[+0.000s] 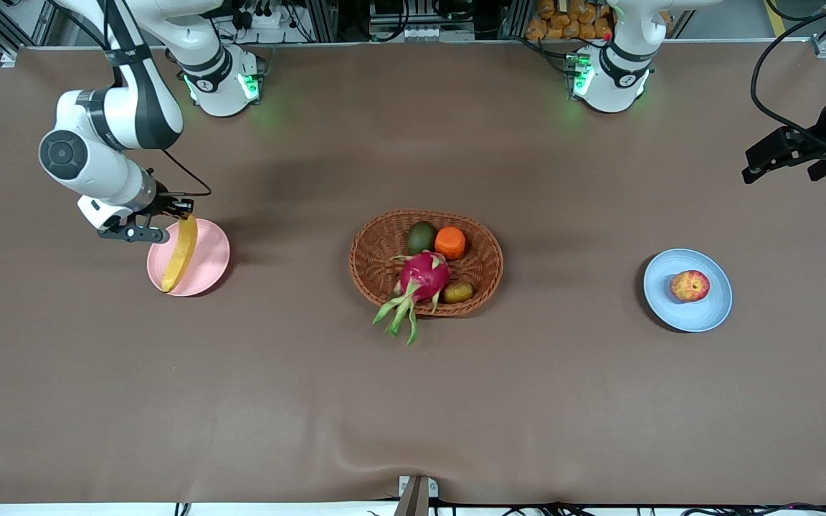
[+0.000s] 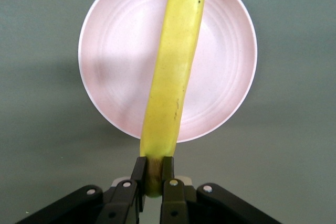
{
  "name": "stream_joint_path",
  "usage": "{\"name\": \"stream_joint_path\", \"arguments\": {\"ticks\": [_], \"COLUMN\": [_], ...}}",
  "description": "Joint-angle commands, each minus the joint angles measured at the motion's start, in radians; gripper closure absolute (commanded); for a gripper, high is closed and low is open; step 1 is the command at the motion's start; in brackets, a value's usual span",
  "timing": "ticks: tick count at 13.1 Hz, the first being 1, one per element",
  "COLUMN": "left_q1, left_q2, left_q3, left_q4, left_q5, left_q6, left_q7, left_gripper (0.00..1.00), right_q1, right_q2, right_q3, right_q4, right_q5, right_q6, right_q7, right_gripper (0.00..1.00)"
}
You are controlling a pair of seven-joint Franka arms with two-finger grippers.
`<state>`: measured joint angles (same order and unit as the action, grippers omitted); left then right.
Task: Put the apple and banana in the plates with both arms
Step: 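Lower the banana onto the pink plate and open the right gripper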
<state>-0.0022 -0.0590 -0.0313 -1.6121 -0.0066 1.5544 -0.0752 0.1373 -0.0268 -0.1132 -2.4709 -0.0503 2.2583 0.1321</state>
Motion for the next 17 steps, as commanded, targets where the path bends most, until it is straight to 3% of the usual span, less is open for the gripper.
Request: {"name": "stream_joint_path", "arguments": {"ticks": [1, 8, 9, 10, 11, 12, 13, 17], "left_q1": [-0.001, -0.001, -0.001, -0.001, -0.001, -0.002, -0.002, -0.002], "left_q2": [0.018, 0.018, 0.018, 0.018, 0.018, 0.018, 0.018, 0.018], "left_q3": [-0.004, -0.004, -0.004, -0.004, -0.004, -0.004, -0.004, -0.004], "left_q4": [0.029, 0.029, 0.029, 0.029, 0.029, 0.029, 0.029, 0.029], "left_q5": [0.007, 0.007, 0.007, 0.007, 0.007, 0.007, 0.007, 0.007], "left_q6": [-0.020, -0.020, -0.020, -0.020, -0.020, -0.020, -0.020, -0.020], "left_q7": [0.002, 0.003, 0.003, 0.002, 0.002, 0.002, 0.002, 0.003], "left_gripper": [0.00, 0.00, 0.00, 0.00, 0.00, 0.00, 0.00, 0.00], "right_q1": [-0.016, -0.010, -0.010, -0.010, -0.010, -0.011, -0.012, -0.011], "right_q2": [-0.024, -0.005, -0.004, -0.001, 0.004, 0.004, 0.004, -0.001], "right_q3": [0.012, 0.013, 0.013, 0.013, 0.015, 0.015, 0.015, 0.017], "right_q4": [-0.036, -0.036, -0.034, -0.034, -0.033, -0.030, -0.028, 0.096], "right_q5": [-0.020, -0.020, -0.020, -0.020, -0.020, -0.020, -0.020, -0.019], "right_q6": [0.038, 0.027, 0.027, 0.027, 0.026, 0.023, 0.021, -0.150], "right_q7": [-0.017, -0.017, -0.017, -0.016, -0.017, -0.016, -0.016, -0.016], "right_gripper": [1.00, 1.00, 0.95, 0.60, 0.13, 0.02, 0.00, 0.00]}}
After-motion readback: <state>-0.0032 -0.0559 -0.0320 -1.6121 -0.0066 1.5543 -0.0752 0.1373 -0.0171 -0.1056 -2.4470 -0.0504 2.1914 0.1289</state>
